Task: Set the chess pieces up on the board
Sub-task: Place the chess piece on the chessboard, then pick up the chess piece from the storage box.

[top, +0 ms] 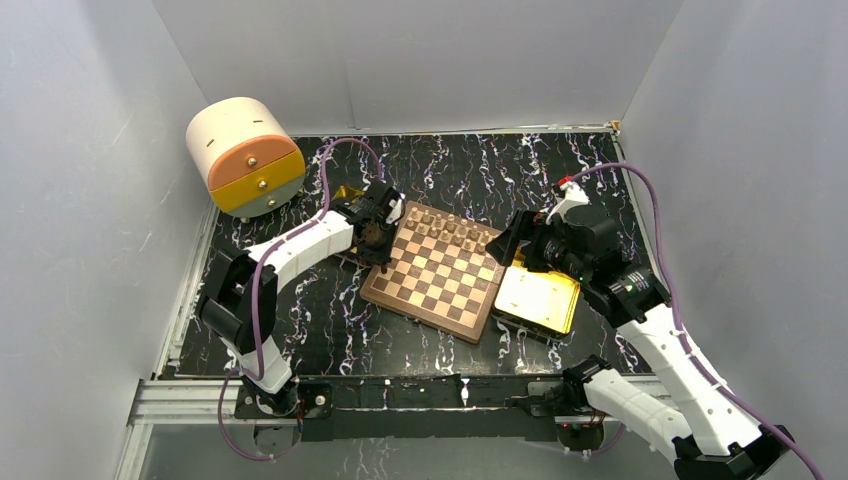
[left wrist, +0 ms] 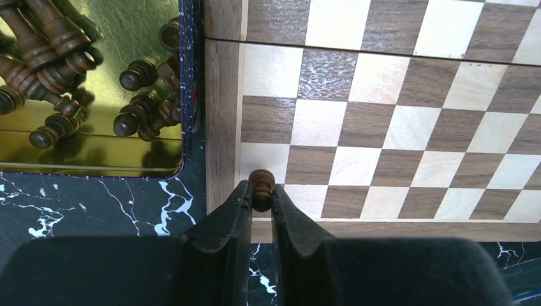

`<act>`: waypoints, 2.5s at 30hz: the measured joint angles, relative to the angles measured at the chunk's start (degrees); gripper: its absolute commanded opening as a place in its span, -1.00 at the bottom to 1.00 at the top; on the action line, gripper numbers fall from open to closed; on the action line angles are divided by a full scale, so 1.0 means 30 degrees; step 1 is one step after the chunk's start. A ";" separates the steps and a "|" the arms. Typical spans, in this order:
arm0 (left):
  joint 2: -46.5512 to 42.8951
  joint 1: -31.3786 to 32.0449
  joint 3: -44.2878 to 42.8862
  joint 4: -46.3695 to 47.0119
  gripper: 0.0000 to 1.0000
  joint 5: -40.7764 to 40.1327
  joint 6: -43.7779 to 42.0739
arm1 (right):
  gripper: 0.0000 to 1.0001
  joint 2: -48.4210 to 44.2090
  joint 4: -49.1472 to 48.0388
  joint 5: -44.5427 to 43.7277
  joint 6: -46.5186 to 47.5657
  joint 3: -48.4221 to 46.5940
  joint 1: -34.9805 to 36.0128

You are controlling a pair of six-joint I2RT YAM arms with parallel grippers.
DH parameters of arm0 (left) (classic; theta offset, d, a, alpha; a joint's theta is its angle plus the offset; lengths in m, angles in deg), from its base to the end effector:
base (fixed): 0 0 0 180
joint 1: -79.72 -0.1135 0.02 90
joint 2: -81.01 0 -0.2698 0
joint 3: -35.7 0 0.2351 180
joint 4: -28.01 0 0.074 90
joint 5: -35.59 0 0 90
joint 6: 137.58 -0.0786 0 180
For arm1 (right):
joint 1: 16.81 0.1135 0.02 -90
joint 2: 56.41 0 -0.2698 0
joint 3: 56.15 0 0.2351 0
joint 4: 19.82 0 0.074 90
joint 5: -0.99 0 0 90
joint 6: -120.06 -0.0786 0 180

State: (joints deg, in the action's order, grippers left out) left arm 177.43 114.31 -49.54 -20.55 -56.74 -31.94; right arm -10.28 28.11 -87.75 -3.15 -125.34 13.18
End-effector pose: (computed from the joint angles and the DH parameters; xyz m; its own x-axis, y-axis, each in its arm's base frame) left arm 0.2963 -0.2004 0.2043 -0.8331 0.2473 -0.4947 0.3383 0.9355 -0.1020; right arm 0.1618 0.0954 0.3359 -0.5879 0.2929 -0.7540 -0.2331 0.8313 0.5047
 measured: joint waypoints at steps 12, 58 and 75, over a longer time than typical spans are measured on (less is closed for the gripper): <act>0.0000 0.0029 0.0466 0.0772 -0.89 0.0015 -0.0007 | 0.95 -0.0007 0.0022 -0.0007 0.0000 0.0000 0.0000; -0.0517 -0.0131 -0.1625 0.1107 -0.22 -0.2011 0.0408 | 0.97 -0.0131 -0.0080 0.0000 0.0080 0.0605 0.0000; 0.3169 -0.5566 -0.6084 0.1851 -0.40 -0.3293 -0.0073 | 0.97 0.0255 -0.0321 0.0160 0.0095 0.0816 0.0000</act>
State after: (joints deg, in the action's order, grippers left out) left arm 186.94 97.61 -67.79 -15.00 -66.62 -32.16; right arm -9.52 27.15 -87.27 -2.86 -122.89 13.18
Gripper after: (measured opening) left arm 0.305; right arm 0.984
